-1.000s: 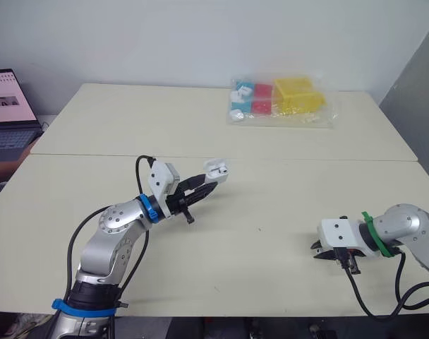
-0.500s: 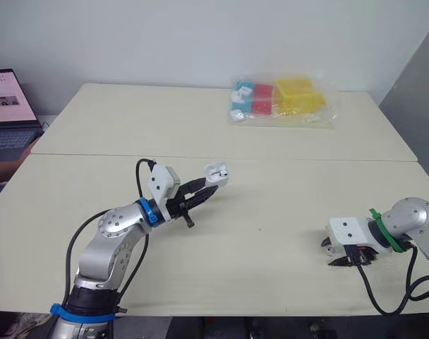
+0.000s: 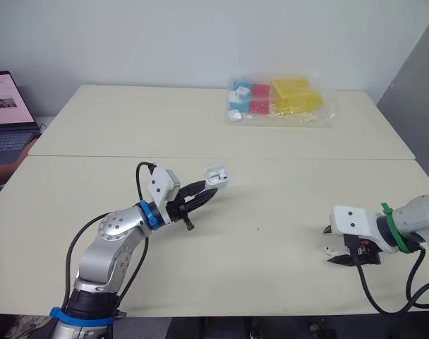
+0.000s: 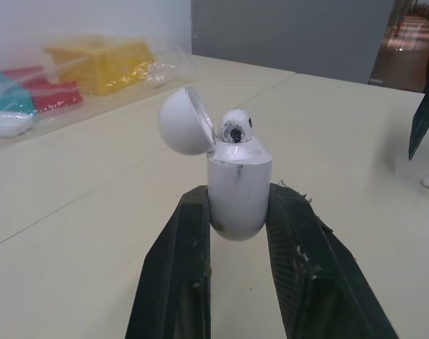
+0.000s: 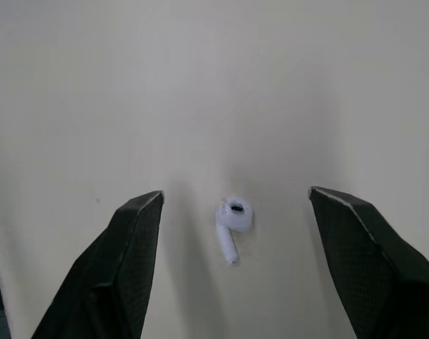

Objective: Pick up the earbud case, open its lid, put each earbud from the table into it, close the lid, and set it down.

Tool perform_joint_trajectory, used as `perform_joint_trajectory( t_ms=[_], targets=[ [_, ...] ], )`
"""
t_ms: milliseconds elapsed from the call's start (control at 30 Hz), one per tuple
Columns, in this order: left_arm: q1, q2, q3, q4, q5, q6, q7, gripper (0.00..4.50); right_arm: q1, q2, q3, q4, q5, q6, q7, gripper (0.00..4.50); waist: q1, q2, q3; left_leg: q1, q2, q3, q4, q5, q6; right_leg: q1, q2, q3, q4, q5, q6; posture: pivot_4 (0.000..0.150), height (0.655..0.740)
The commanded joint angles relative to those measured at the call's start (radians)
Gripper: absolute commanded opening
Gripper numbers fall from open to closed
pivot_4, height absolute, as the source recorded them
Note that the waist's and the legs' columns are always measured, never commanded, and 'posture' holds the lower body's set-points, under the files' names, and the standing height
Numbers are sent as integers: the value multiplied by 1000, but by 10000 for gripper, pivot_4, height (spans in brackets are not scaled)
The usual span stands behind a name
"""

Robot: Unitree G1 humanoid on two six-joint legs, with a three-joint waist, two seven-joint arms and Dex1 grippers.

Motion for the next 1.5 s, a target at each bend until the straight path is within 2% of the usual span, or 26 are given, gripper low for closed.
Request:
perform_joint_trajectory(
  t_ms=[33, 333, 700, 800, 1033, 1333, 1500],
  targets=[
    [-3, -17, -13, -25, 7, -30, 4, 7350, -44, -15, 59, -92, -28, 119, -15, 34195, 0, 0, 0, 0, 0, 0, 0, 0, 0, 0, 0, 0, 0, 0, 0, 1500, 7400],
    [-3, -46, -34, -10, 28, -59, 12, 7350, -147, 14, 242, -36, -168, 118, -26, 34195, -1, 0, 0, -1, 0, 0, 0, 0, 0, -1, 1, 0, 0, 0, 0, 1500, 7400],
    [0, -60, -38, -6, 39, -69, 16, 7350, -155, 26, 264, 14, -216, 64, -4, 34195, -1, 0, 0, -1, 0, 0, 0, 0, 0, 0, 1, 0, 0, 0, 0, 1500, 7400],
    [-2, -64, -38, -3, 42, -70, 17, 7350, -158, 40, 264, 6, -216, 77, -3, 28241, -1, 0, 0, -1, 0, 0, 0, 0, 0, 0, 1, 0, 0, 0, 0, 1500, 7400],
    [-9, -69, -39, 9, 47, -75, 13, 7350, -154, 46, 260, -3, -221, 84, 1, 4274, -3, 0, 0, 1, 0, 0, 1, 0, 0, 0, 2, 0, 0, 0, 1, 1500, 7400],
    [-22, -75, -41, 33, 56, -90, 5, 7350, -140, 44, 216, -9, -193, 56, 7, 4276, -3, 0, 0, 0, 0, 0, 1, 0, 0, 0, 2, 0, 0, 0, 0, 1500, 7400],
    [-42, -74, -33, 46, 56, -99, 4, 7350, -133, 29, 133, -13, -130, 51, 25, 4276, -2, 0, 0, 0, 0, 0, 0, 0, 0, 0, 2, 0, 0, 0, 0, 1500, 7400]
  ],
)
